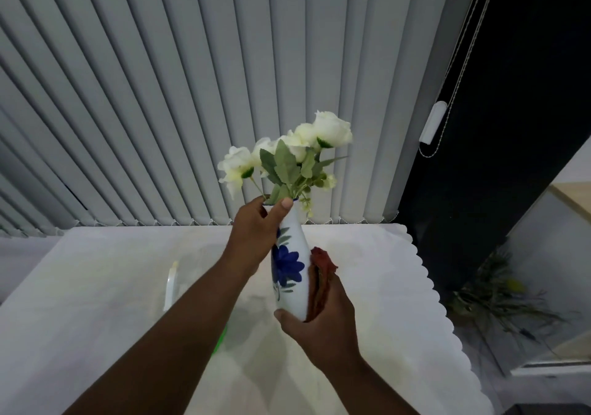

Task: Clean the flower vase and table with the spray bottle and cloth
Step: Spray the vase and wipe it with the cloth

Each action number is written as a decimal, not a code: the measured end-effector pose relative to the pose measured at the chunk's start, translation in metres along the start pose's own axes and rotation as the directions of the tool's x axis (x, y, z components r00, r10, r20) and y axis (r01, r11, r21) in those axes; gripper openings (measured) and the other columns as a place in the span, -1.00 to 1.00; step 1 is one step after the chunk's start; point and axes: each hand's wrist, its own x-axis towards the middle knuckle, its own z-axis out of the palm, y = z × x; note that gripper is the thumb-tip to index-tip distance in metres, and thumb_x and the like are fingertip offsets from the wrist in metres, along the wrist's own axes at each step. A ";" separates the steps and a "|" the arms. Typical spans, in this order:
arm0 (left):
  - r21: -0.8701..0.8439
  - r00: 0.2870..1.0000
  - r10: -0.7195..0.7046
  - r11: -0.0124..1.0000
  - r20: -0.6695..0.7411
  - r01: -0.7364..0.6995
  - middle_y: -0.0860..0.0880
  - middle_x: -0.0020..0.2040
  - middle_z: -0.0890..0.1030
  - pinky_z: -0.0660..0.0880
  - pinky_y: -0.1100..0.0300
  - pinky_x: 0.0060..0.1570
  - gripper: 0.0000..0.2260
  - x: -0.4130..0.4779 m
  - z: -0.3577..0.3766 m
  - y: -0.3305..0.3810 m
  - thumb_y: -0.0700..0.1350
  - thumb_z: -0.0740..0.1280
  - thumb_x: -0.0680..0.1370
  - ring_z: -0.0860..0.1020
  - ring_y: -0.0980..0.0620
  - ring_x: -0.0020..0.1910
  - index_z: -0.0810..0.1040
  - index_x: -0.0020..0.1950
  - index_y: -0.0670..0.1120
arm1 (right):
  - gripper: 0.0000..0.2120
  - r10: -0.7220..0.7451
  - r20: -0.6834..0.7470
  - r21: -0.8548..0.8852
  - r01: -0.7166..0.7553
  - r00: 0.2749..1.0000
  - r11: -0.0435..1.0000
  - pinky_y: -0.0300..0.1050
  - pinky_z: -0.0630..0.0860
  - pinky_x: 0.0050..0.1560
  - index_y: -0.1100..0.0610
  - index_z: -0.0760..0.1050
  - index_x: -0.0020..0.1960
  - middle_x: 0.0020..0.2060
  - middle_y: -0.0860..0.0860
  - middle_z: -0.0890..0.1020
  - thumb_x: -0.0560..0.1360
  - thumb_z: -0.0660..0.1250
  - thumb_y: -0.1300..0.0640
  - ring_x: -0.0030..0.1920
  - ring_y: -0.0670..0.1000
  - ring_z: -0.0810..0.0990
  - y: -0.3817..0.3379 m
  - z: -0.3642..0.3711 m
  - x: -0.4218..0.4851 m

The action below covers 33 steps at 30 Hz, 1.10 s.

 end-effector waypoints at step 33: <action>0.136 0.977 0.118 0.986 -0.177 -0.094 0.09 -0.27 0.67 0.42 0.49 -0.34 -0.67 -0.024 0.013 0.001 0.20 0.47 0.29 0.60 0.21 -0.28 0.62 -0.15 -0.01 | -0.08 -0.277 -0.104 -0.307 0.234 0.955 0.922 -0.11 0.40 0.39 0.13 0.10 0.52 0.47 0.00 0.29 0.33 0.50 -0.08 0.46 0.01 0.31 -0.019 0.002 0.002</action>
